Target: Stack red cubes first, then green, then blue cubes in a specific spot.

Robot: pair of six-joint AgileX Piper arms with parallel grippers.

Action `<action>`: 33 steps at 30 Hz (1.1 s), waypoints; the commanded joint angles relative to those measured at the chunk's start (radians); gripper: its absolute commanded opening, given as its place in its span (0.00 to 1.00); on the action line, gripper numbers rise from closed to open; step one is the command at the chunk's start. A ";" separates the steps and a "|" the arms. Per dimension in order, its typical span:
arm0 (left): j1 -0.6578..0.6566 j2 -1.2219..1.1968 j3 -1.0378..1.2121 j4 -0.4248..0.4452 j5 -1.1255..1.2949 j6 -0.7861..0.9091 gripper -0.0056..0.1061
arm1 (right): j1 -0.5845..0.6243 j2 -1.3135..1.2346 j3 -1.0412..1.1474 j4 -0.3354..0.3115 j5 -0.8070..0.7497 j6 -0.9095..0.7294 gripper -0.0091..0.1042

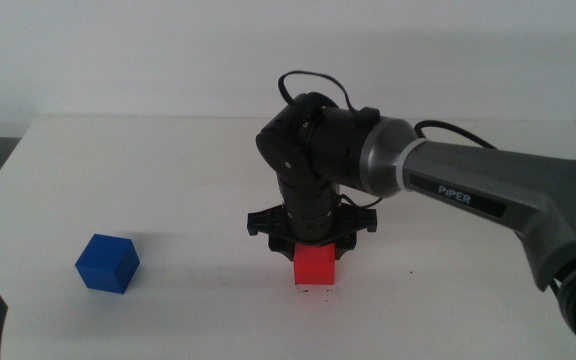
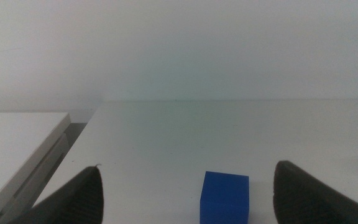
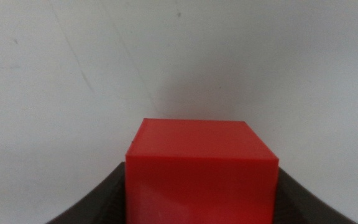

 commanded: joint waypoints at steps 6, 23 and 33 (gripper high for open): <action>0.000 -0.004 0.001 -0.001 -0.013 -0.002 0.89 | -0.004 0.028 -0.007 -0.017 -0.008 -0.007 0.11; 0.000 -0.004 0.001 -0.001 -0.013 -0.002 0.89 | -0.016 -0.312 -0.007 -0.115 0.030 -0.207 0.90; 0.000 -0.004 0.001 -0.001 -0.013 -0.002 0.89 | -0.483 -0.348 -0.007 0.000 0.044 -0.589 0.90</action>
